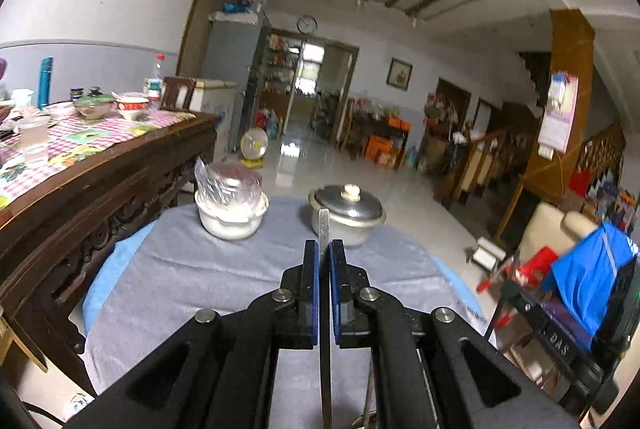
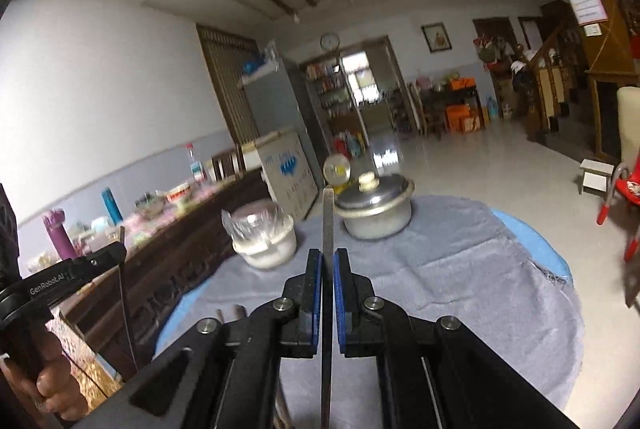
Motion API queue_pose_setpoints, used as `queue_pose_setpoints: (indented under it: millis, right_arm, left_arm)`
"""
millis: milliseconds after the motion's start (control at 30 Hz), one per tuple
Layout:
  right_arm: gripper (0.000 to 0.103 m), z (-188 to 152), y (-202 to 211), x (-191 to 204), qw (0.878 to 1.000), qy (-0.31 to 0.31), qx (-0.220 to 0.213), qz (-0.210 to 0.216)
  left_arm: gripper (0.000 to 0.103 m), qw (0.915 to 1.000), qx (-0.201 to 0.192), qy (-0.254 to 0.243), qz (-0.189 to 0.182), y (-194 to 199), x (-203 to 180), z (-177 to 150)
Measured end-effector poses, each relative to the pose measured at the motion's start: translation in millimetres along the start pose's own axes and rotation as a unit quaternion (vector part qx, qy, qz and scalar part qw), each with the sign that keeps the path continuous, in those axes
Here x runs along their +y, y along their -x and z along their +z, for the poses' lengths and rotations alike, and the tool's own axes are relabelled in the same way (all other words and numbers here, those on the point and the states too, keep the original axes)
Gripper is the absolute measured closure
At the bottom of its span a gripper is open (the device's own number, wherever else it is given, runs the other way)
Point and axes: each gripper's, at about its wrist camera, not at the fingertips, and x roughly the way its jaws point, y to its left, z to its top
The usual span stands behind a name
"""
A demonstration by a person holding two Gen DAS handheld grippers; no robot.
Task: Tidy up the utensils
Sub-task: 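Lift both held chopsticks and carry them over the gray cup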
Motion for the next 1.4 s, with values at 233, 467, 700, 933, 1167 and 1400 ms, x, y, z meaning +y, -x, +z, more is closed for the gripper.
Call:
queue_pose_setpoints:
  millis: [233,467,700,933,1167,1400]
  right_arm:
    - [0.096,-7,24,12,0.998,0.008,-0.056,-0.003]
    - [0.096,-7,38,12,0.997,-0.006,-0.083,0.007]
    - [0.096,-11,39,19,0.996,-0.002,-0.088,0.011]
    - [0.096,-15,37,19,0.996,-0.008,-0.084,0.013]
    - [0.096,-15,34,16,0.997,-0.010,-0.080,0.012]
    - [0.096,-16,29,13,0.997,-0.013,-0.076,0.012]
  left_arm:
    - [0.098,0.9991,-0.029,0.031,0.002,13,-3,-10]
    - [0.098,0.9969,-0.050,0.061,-0.003,19,0,-12]
    - [0.098,0.9952,-0.070,0.067,-0.007,23,-4,-14]
    - [0.098,0.9954,-0.065,0.070,-0.002,14,-4,-19]
    - [0.098,0.9957,-0.076,0.053,0.003,9,-15,-17]
    - [0.098,0.9964,-0.074,0.040,0.009,3,-23,-20]
